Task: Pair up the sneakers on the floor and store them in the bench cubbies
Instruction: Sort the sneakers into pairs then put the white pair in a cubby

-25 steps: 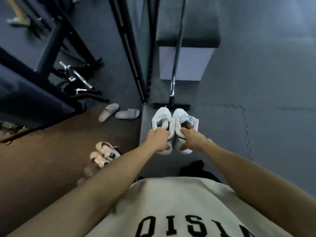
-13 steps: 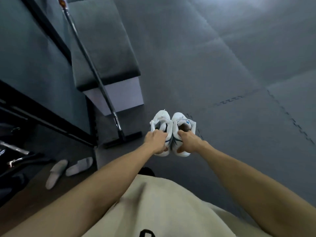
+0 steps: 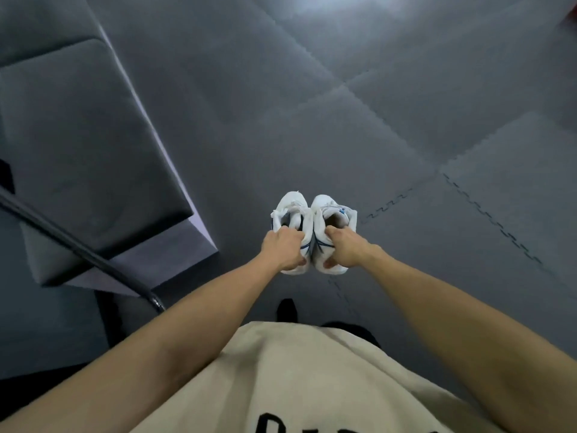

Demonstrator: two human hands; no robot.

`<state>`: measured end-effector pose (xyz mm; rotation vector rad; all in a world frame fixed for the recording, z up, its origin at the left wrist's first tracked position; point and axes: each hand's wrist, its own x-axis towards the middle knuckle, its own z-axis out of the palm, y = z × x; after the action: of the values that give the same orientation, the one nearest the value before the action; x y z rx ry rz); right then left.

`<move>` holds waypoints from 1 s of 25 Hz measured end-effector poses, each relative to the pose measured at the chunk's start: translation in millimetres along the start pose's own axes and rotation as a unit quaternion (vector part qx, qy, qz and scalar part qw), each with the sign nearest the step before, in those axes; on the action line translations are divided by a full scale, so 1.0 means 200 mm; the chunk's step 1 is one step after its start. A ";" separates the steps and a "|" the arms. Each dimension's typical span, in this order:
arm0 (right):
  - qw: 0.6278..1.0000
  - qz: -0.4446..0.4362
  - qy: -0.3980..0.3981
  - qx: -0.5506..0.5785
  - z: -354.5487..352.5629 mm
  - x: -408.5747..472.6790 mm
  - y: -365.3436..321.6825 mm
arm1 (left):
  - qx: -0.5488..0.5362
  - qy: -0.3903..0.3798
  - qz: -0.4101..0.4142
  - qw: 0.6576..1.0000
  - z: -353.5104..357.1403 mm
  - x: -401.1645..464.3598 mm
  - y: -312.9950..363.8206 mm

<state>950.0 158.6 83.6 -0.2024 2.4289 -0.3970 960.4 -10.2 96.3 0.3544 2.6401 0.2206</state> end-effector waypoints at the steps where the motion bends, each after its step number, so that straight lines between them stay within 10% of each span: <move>1: 1.000 0.008 0.006 -0.001 -0.10 0.09 0.02 | 0.001 0.000 0.002 1.000 -0.08 0.12 -0.01; 16: 0.992 -0.092 -0.024 -0.086 -1.57 1.66 0.31 | -0.074 0.025 -0.129 0.989 -0.98 1.83 -0.13; 25: 0.943 -0.237 -0.082 -0.220 -2.13 2.58 -0.11 | -0.149 0.085 -0.313 0.934 -1.26 2.46 -0.59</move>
<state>281.9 109.7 101.5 -0.9868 2.2545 -0.0268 395.7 -6.7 83.2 -0.6274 2.6731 0.4432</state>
